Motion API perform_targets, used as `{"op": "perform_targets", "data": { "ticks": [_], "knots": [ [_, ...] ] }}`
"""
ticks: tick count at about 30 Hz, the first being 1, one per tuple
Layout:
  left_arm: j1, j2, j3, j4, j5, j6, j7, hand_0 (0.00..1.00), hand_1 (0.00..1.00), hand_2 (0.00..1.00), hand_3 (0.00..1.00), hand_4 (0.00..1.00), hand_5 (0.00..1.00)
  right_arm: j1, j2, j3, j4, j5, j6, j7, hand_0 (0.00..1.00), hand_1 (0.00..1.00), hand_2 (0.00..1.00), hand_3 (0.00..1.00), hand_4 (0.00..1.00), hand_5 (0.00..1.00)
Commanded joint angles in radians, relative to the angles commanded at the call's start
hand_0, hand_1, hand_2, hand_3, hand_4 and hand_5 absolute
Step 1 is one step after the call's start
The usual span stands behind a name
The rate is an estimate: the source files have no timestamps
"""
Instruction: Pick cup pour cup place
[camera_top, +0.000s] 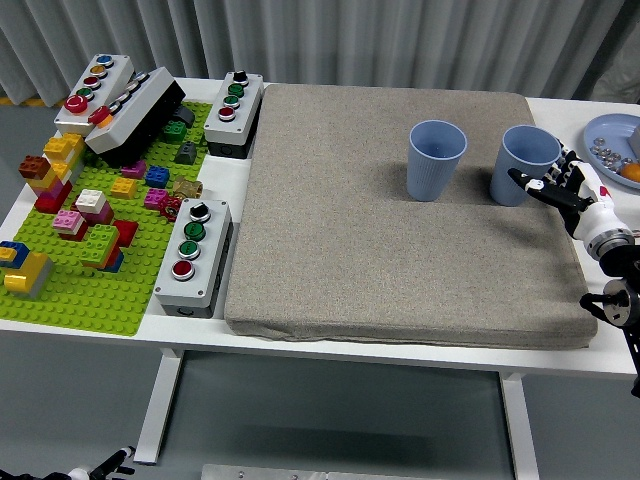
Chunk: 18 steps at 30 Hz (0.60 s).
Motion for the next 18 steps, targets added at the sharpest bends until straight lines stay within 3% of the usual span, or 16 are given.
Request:
{"op": "perform_targets", "data": {
  "ticks": [18],
  "knots": [
    [-0.003, 0.000, 0.002, 0.000, 0.000, 0.001, -0.001, 0.820, 0.824, 0.880, 0.814, 0.636, 0.997, 0.011, 0.017, -0.006, -0.009, -0.001, 0.001, 0.001, 0.998, 0.964, 0.998, 0.998, 0.879, 0.317]
  ]
}}
